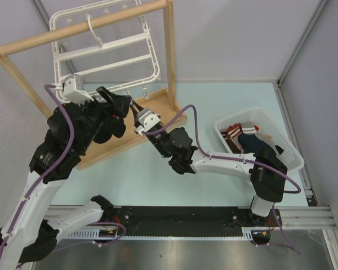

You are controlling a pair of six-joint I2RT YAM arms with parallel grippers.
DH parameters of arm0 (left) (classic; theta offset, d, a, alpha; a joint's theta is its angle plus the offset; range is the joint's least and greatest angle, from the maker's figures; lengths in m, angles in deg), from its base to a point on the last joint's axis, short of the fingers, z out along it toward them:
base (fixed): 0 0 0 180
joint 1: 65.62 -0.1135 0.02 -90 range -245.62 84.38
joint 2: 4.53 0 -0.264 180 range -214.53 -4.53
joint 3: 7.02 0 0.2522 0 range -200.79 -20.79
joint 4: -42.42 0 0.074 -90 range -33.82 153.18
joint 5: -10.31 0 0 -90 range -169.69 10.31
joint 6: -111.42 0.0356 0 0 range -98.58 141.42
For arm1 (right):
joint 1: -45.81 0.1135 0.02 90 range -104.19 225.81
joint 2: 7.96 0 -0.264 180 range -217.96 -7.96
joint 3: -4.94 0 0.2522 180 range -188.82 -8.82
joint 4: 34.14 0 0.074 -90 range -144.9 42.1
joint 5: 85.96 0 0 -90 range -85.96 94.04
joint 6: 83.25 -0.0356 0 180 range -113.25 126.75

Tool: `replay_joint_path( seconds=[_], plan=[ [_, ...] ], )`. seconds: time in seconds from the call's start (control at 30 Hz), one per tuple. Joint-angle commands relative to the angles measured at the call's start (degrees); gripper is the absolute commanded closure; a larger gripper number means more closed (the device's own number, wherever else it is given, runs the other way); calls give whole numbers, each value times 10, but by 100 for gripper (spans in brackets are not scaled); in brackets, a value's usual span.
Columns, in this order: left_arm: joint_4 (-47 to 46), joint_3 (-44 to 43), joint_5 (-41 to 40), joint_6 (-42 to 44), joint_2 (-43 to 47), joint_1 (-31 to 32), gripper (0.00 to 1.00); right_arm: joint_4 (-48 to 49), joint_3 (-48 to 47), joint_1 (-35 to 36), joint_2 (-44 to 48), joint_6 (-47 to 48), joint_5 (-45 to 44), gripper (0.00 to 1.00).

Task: Clip the socks to the hanger
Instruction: Open the clamp at the hanger.

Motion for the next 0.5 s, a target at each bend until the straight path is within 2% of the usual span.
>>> replay_joint_path(
  seconds=[0.0, 0.17, 0.47],
  plan=[
    [17, -30, -13, -20, -34, 2, 16, 37, -20, 12, -11, 50, -27, 100],
    [48, -80, -9, -22, -77, 2, 19, 42, -22, 13, -13, 61, -30, 100],
    [85, -117, -73, -2, -104, 2, 33, 32, -22, 15, -16, 61, -30, 100]
  ],
)
